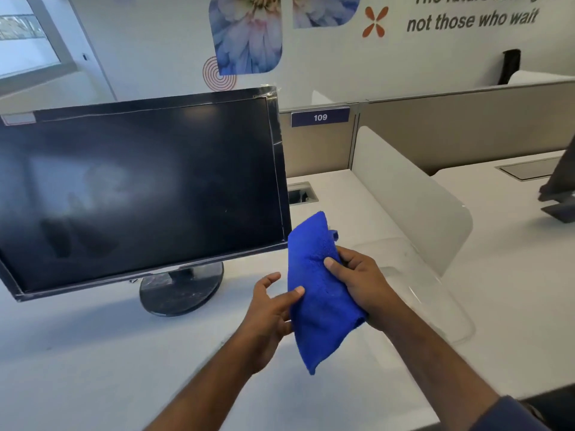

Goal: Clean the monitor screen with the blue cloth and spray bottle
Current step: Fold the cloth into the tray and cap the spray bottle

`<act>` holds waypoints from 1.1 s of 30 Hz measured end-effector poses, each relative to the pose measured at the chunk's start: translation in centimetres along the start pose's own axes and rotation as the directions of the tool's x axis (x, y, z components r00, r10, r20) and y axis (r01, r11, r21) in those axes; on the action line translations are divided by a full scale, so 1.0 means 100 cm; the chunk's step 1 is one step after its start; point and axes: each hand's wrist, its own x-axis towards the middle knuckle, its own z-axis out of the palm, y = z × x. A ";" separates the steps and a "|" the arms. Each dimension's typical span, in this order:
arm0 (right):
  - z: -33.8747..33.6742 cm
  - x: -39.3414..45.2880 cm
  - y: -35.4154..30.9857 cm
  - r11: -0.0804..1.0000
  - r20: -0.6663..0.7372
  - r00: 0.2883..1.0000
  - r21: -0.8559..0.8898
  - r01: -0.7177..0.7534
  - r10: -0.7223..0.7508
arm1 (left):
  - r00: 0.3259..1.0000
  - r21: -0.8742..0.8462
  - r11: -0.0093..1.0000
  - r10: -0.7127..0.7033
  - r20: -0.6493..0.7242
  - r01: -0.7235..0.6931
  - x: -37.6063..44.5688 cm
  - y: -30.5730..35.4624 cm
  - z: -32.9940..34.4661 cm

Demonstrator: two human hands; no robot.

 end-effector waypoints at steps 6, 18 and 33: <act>-0.026 -0.007 -0.008 1.000 -0.044 0.999 0.016 -0.022 0.022 | 0.986 -0.121 0.986 0.129 0.107 -0.116 0.011 0.013 0.032; -0.083 -0.018 -0.022 0.977 0.009 1.000 0.212 -0.020 0.019 | 0.969 -0.258 0.954 0.194 0.152 -0.151 0.039 0.013 0.098; -0.147 -0.007 -0.015 0.910 -0.021 0.991 -0.394 -0.131 0.134 | 0.849 0.878 0.204 0.420 0.321 -0.433 0.065 -0.001 0.126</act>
